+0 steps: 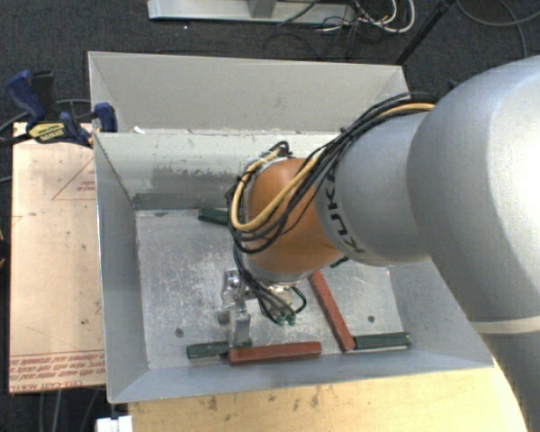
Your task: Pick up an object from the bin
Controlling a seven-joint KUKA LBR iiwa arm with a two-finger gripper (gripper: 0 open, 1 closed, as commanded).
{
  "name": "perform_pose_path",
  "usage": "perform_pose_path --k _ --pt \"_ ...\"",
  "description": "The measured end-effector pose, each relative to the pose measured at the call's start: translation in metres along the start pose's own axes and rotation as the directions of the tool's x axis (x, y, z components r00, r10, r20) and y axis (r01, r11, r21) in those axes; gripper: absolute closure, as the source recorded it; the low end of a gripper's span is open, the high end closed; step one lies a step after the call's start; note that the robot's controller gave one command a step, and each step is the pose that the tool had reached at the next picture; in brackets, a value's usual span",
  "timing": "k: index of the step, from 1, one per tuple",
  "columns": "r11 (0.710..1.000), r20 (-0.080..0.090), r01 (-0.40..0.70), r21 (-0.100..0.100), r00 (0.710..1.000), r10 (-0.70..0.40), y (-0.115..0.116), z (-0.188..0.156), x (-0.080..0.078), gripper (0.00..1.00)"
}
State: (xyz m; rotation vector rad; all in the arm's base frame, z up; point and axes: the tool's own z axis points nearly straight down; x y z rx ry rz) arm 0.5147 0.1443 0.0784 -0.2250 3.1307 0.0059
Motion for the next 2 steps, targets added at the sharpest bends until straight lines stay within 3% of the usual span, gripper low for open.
perform_pose_path --k 2 --pt "1.000 0.000 0.000 0.000 1.000 0.000 -0.0001 0.0000 0.0000 1.00"
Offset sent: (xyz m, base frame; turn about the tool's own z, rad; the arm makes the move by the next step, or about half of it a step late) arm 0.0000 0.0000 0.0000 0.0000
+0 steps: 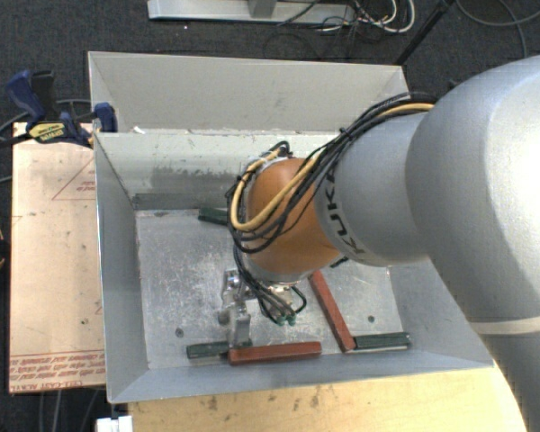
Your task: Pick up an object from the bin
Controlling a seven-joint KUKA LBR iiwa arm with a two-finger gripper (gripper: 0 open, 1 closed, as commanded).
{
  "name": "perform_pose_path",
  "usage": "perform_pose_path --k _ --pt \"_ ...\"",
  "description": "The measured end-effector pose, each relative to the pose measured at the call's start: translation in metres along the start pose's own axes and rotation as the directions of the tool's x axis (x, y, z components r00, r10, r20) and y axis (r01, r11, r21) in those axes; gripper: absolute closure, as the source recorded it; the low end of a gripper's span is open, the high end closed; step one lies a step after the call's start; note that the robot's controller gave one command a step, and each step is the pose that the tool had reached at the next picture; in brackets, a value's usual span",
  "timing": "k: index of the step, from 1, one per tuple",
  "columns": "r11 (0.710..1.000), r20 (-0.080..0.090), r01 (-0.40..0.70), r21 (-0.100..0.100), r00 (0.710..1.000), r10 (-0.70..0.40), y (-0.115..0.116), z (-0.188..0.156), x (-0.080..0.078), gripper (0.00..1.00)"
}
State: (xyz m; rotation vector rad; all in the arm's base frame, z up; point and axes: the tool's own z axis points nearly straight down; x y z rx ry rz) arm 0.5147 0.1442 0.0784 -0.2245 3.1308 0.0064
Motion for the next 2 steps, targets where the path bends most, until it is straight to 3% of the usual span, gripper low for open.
perform_pose_path --k 2 --pt "1.000 0.000 0.000 0.000 1.000 0.000 0.0000 0.0000 0.0000 1.00"
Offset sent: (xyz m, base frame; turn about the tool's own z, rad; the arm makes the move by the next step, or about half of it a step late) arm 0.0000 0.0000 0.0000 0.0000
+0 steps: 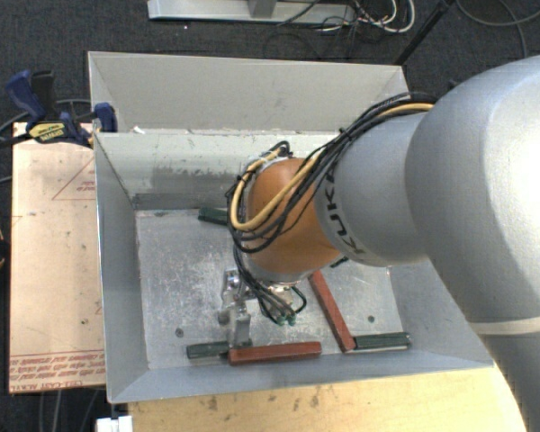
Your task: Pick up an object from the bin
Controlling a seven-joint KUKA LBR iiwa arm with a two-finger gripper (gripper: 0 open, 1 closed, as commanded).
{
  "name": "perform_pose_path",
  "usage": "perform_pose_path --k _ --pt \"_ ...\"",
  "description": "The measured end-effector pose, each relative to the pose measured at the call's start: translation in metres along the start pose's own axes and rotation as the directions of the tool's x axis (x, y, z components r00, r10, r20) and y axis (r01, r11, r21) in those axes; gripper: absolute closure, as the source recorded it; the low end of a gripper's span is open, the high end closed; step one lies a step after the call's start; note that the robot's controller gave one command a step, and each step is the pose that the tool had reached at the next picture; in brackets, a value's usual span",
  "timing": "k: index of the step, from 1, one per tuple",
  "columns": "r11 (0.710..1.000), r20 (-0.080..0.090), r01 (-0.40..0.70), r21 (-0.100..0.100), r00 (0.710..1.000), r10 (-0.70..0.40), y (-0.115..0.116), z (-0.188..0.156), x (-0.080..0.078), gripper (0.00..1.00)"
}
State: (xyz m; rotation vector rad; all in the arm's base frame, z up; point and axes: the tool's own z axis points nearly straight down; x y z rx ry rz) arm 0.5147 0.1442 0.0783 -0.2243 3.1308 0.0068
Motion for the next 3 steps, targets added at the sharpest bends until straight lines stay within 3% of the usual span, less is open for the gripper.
perform_pose_path --k 1,2,3 --pt "1.000 -0.008 -0.011 0.003 1.000 0.011 0.000 -0.032 0.004 1.00" --pt "1.000 -0.001 0.022 0.003 1.000 -0.022 0.008 -0.058 -0.005 0.00" --pt "1.000 -0.001 0.021 0.003 1.000 -0.021 0.008 -0.059 -0.005 0.00"
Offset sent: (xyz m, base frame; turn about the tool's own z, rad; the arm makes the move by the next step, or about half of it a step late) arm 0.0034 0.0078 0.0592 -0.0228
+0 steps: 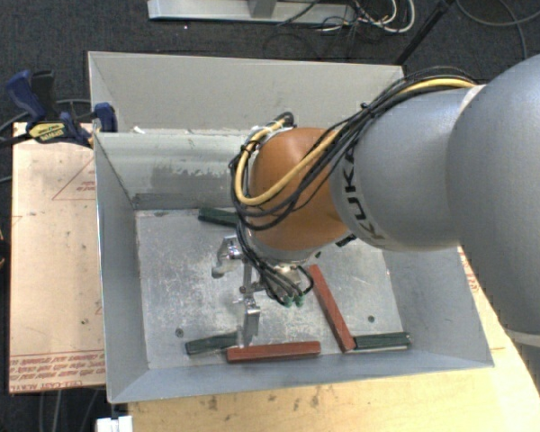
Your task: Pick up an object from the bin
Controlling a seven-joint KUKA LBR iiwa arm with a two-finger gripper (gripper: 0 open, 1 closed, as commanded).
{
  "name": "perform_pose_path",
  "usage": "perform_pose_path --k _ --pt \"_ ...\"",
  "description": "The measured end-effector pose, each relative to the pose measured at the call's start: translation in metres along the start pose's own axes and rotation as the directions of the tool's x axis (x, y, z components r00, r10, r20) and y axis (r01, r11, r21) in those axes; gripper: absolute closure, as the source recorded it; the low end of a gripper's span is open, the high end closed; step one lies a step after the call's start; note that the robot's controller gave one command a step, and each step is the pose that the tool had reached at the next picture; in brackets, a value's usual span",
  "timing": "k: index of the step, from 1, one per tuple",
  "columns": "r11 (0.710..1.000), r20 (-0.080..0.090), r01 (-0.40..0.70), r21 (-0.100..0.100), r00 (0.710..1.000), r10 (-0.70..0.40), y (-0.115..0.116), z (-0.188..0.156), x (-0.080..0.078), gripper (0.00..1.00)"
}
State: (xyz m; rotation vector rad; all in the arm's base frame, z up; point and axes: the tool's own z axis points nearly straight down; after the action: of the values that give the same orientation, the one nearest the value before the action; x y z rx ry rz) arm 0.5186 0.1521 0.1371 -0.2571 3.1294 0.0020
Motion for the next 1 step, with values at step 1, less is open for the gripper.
perform_pose_path --k 1 --pt "0.981 0.010 0.193 0.000 0.981 -0.193 0.0154 0.0607 0.0208 1.00"
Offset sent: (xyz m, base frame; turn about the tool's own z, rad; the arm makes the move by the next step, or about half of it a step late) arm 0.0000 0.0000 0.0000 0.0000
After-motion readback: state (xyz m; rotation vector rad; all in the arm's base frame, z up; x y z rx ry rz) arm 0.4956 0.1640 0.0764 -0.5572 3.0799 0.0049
